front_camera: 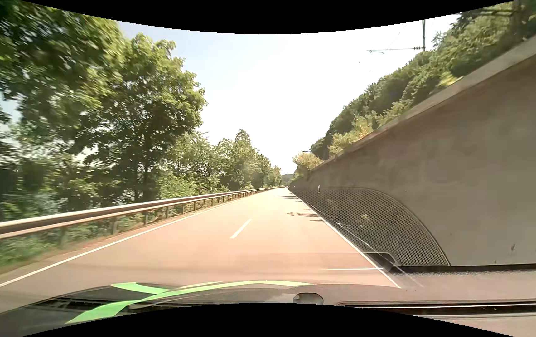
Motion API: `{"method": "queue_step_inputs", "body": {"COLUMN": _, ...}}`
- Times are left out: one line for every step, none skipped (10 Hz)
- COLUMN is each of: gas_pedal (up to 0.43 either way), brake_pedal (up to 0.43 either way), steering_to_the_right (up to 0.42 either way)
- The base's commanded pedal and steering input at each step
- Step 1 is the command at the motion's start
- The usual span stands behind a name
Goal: Follow the waypoints while adhering to traffic rules and regulations
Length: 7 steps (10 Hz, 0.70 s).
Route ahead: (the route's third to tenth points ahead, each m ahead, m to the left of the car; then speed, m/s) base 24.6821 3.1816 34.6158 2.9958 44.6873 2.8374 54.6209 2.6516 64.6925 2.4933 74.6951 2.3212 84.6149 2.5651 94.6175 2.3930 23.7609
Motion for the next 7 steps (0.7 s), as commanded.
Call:
{"method": "queue_step_inputs", "body": {"gas_pedal": 0.228, "brake_pedal": 0.000, "steering_to_the_right": -0.003}}
{"method": "queue_step_inputs", "body": {"gas_pedal": 0.220, "brake_pedal": 0.000, "steering_to_the_right": -0.002}}
{"method": "queue_step_inputs", "body": {"gas_pedal": 0.209, "brake_pedal": 0.000, "steering_to_the_right": -0.001}}
{"method": "queue_step_inputs", "body": {"gas_pedal": 0.209, "brake_pedal": 0.000, "steering_to_the_right": -0.001}}
{"method": "queue_step_inputs", "body": {"gas_pedal": 0.197, "brake_pedal": 0.000, "steering_to_the_right": -0.001}}
{"method": "queue_step_inputs", "body": {"gas_pedal": 0.197, "brake_pedal": 0.000, "steering_to_the_right": -0.001}}
{"method": "queue_step_inputs", "body": {"gas_pedal": 0.197, "brake_pedal": 0.000, "steering_to_the_right": 0.000}}
